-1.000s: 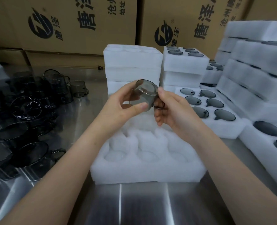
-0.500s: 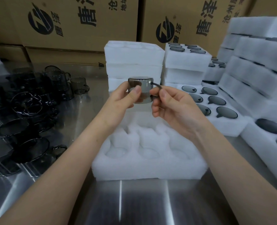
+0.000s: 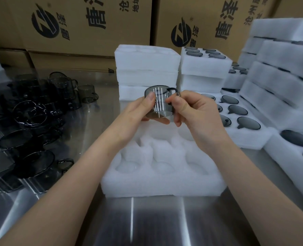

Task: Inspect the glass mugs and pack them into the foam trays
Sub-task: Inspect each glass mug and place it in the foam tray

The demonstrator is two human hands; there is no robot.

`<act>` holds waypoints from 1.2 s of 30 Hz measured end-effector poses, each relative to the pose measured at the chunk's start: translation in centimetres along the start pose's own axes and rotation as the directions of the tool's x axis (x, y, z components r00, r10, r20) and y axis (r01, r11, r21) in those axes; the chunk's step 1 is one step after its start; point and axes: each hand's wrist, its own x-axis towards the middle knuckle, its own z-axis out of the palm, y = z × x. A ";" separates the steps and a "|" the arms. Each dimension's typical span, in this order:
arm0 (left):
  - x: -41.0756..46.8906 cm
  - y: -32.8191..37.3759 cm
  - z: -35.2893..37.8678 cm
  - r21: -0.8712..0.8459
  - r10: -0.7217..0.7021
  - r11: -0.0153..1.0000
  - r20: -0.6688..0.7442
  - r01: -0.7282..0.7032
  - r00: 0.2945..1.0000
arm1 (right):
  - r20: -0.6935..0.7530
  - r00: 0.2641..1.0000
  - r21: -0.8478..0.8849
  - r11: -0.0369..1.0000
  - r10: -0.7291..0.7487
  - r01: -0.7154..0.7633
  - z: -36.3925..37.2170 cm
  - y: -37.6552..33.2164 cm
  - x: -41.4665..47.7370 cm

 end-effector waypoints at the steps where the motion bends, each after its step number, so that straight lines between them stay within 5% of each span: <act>1: 0.0 0.0 0.1 -0.002 -0.003 1.000 -0.002 0.003 1.000 | 0.004 1.000 0.003 1.000 0.009 -0.009 0.0 0.0 0.0; 11: -0.1 -0.3 0.1 -0.085 0.109 0.990 -0.020 -0.110 0.994 | 0.016 0.975 0.124 0.967 0.221 -0.222 -0.2 0.1 0.3; 17: 0.0 -0.3 0.0 -0.078 0.091 0.992 -0.073 -0.097 0.993 | 0.008 0.982 0.244 0.952 0.189 -0.185 -0.4 0.0 0.3; 24: 0.1 -0.3 0.1 -0.020 0.052 0.998 -0.077 -0.054 0.996 | 0.222 0.942 0.281 0.909 0.251 -0.309 -0.2 0.1 0.1; 28: -0.3 0.1 -0.1 0.129 0.197 0.976 -0.177 -0.175 0.964 | 0.143 0.963 0.201 0.946 0.228 -0.254 0.1 0.0 -0.1; 33: -0.6 0.1 0.7 0.459 0.351 0.839 -0.047 -0.292 0.935 | 0.015 0.988 0.043 0.987 0.155 -0.156 0.6 0.1 -0.1; 36: -0.3 0.1 0.8 0.497 0.370 0.819 -0.077 -0.286 0.926 | -0.020 0.992 -0.004 0.992 0.124 -0.124 0.7 0.1 -0.2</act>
